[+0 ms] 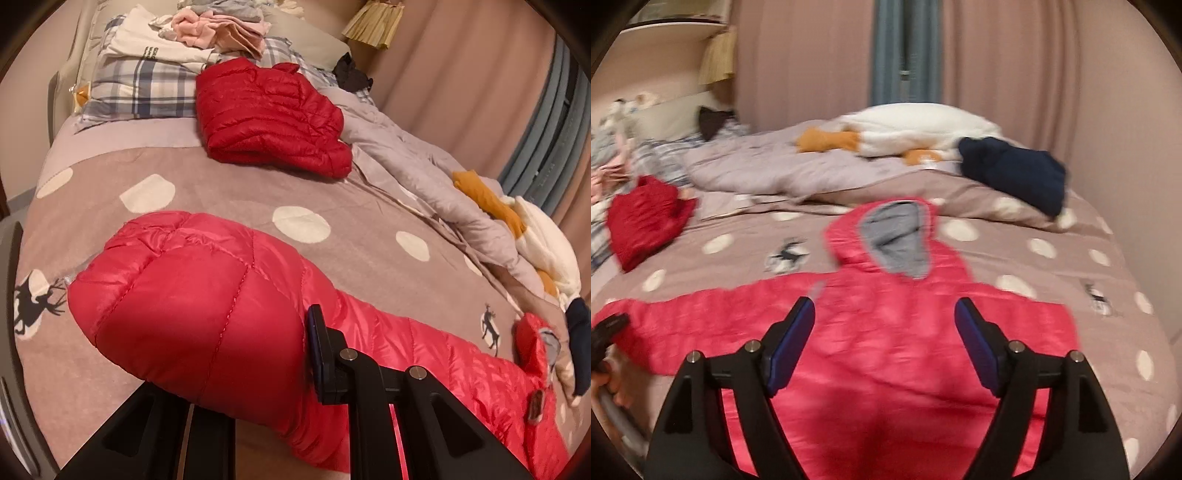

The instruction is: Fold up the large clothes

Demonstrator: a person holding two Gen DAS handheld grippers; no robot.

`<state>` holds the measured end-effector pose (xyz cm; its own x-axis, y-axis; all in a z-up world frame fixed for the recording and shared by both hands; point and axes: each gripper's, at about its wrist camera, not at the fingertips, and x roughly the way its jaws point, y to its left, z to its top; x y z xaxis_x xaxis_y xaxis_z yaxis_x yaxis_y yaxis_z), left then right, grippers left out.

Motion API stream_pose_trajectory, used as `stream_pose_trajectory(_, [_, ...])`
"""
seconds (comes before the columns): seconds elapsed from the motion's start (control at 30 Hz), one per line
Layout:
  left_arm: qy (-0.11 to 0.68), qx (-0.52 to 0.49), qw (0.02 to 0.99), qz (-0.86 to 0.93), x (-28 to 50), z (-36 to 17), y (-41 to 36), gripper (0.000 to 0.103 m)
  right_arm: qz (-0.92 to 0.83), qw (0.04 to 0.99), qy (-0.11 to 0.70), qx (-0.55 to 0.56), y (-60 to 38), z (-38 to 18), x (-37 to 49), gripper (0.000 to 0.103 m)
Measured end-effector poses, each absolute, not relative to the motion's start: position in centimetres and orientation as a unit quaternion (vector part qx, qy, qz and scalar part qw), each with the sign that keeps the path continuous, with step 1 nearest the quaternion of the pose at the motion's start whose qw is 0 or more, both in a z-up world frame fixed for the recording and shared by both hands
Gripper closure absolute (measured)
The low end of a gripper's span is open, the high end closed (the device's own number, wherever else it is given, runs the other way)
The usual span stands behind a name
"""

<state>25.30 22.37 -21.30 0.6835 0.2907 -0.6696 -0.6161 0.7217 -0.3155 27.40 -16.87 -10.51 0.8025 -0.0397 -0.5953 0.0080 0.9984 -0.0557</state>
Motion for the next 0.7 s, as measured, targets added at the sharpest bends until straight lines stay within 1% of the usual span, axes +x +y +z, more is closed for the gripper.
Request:
stream_pose_trajectory(0.13, [0.304, -0.261, 0.878, 0.261, 25.4, -21.3, 22.2, 0.088, -0.09, 0.937, 0.336, -0.025, -21.1, -11.7, 29.5, 0.024])
stream_pose_trajectory(0.27, [0.31, -0.252, 0.878, 0.261, 25.6, -21.5, 22.3, 0.088, -0.171, 0.908, 0.382, -0.008, -26.8, -14.5, 32.2, 0.024])
stream_pose_trajectory(0.37, [0.319, -0.236, 0.879, 0.264, 25.7, -21.7, 22.3, 0.088, -0.203, 0.884, 0.418, 0.042, -31.4, -17.5, 33.6, 0.025])
stream_pose_trajectory(0.43, [0.32, -0.224, 0.881, 0.265, 25.7, -21.8, 22.2, 0.088, -0.205, 0.867, 0.449, 0.071, -33.0, -21.0, 34.1, 0.025])
stream_pose_trajectory(0.5, [0.318, -0.22, 0.883, 0.266, 25.7, -21.7, 22.0, 0.088, -0.197, 0.877, 0.433, 0.068, -32.0, -22.9, 33.3, 0.026])
stream_pose_trajectory(0.6, [0.314, -0.206, 0.886, 0.273, 25.7, -21.5, 21.5, 0.088, -0.181, 0.888, 0.423, 0.015, -27.8, -23.5, 32.0, 0.031])
stream_pose_trajectory(0.7, [0.307, -0.201, 0.888, 0.276, 25.7, -21.2, 20.9, 0.088, -0.149, 0.894, 0.422, -0.031, -24.2, -23.6, 31.0, 0.032])
